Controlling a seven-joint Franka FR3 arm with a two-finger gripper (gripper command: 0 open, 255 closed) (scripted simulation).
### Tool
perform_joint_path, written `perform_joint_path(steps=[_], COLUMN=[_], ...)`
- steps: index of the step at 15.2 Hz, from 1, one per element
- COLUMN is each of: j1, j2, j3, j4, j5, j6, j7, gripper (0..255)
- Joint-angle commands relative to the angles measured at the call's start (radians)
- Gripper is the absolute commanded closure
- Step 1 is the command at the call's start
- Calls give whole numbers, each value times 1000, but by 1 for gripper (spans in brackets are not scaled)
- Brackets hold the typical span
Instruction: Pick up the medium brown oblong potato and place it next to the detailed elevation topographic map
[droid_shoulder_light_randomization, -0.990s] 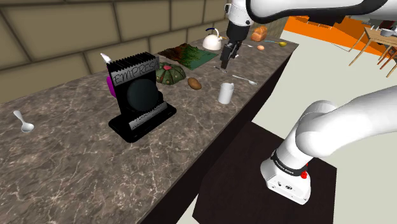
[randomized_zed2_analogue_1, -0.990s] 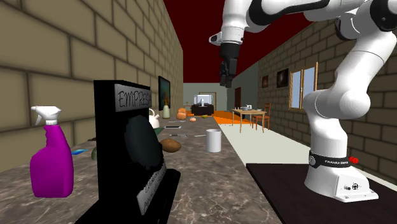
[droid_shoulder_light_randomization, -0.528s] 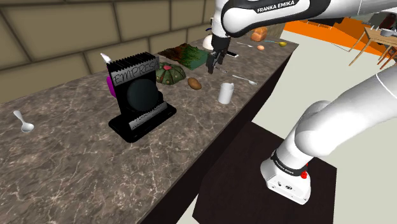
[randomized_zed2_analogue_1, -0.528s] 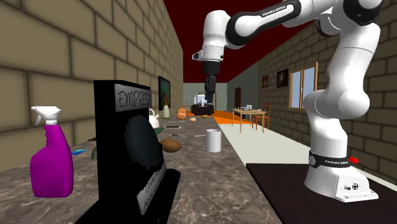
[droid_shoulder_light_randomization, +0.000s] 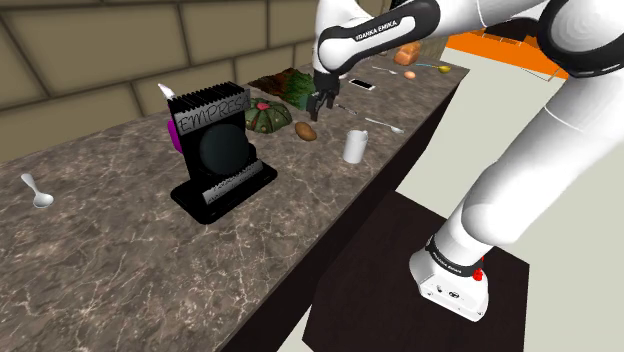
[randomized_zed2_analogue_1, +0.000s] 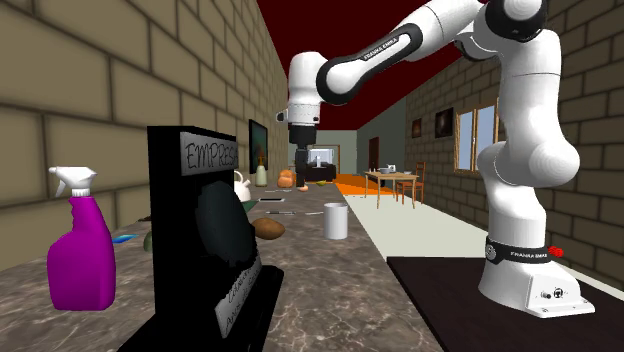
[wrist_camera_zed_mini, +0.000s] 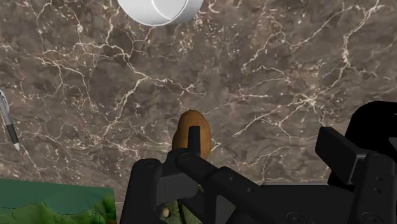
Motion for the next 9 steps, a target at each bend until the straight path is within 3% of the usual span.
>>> perform_joint_path(steps=[1, 9], j1=[-7, -35], j2=[81, 392], j3=[-8, -30], j4=[54, 301], j5=[0, 14], j6=[22, 66], j7=[2, 6], gripper=[0, 0])
